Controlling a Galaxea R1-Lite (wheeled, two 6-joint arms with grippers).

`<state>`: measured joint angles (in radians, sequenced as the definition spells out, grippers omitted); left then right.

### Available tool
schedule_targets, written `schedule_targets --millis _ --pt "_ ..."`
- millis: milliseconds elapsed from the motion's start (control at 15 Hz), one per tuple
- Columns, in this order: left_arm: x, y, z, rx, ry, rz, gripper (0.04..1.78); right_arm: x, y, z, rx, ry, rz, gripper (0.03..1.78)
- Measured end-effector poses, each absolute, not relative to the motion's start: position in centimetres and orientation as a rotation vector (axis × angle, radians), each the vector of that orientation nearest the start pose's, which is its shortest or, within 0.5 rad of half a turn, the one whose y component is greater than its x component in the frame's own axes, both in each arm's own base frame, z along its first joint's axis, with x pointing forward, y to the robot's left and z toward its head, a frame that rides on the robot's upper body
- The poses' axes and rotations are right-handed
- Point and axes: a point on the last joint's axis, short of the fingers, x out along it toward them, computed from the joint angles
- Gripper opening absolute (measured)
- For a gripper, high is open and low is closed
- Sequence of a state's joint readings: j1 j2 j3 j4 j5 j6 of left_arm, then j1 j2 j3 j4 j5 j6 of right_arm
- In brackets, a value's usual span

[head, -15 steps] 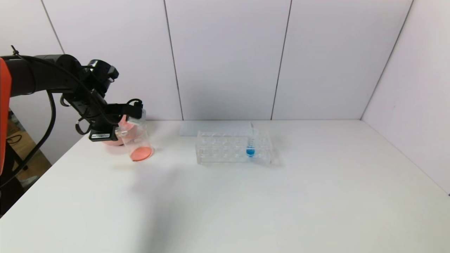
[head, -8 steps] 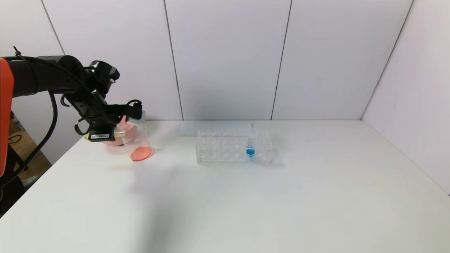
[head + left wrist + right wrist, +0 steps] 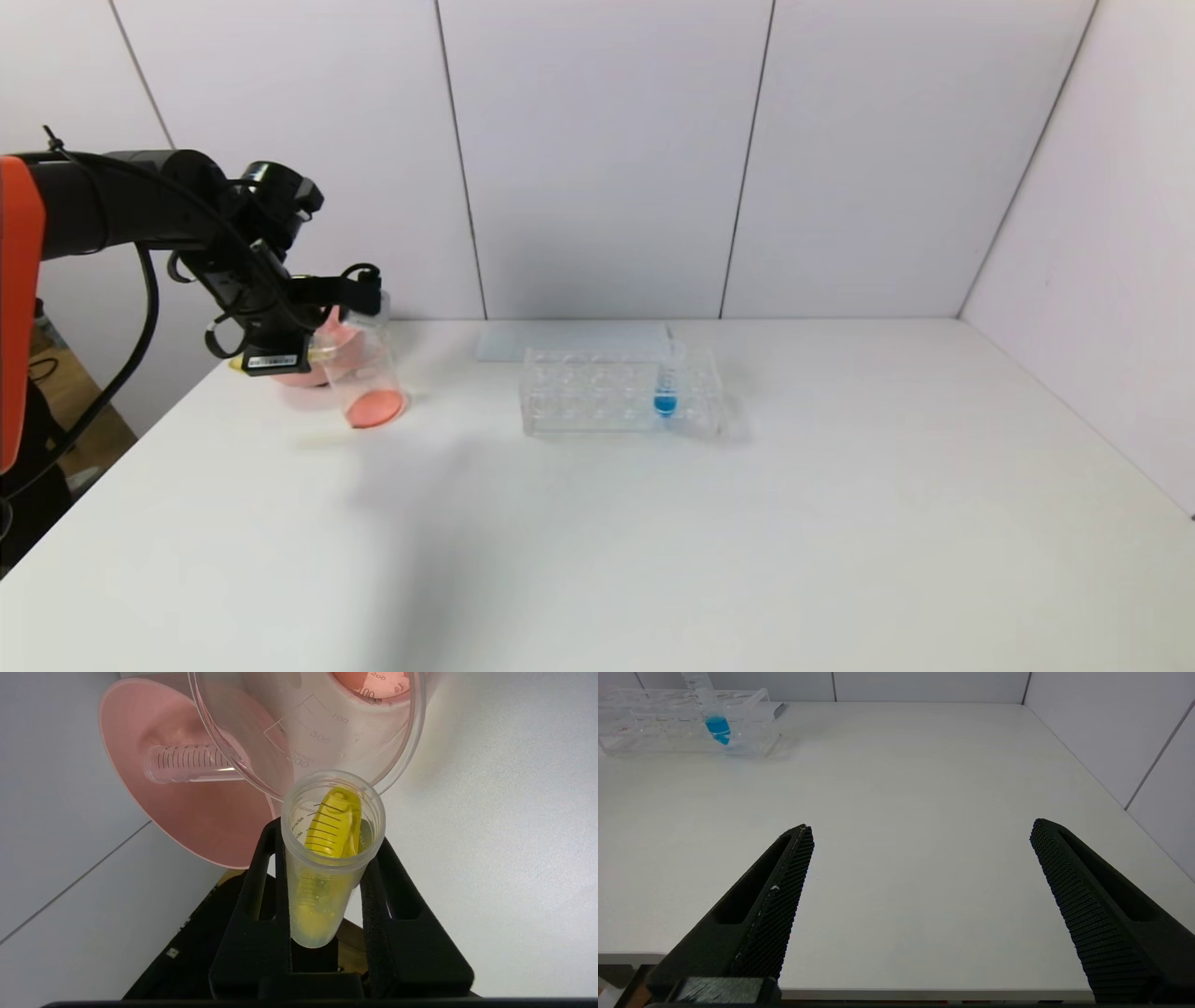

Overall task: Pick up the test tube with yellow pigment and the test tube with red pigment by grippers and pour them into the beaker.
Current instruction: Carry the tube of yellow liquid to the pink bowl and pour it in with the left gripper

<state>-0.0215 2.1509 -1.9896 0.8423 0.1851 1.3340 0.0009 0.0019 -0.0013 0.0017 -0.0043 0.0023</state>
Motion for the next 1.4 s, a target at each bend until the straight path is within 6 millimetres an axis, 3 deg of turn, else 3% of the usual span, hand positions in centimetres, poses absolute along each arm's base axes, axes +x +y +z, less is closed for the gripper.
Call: schedule_targets --millis 1400 --pt "40.72 -0.59 21.59 1.350 0.957 -0.454 0.44 -2.28 -0.01 7.58 0.002 0.002 -0.004 1.70"
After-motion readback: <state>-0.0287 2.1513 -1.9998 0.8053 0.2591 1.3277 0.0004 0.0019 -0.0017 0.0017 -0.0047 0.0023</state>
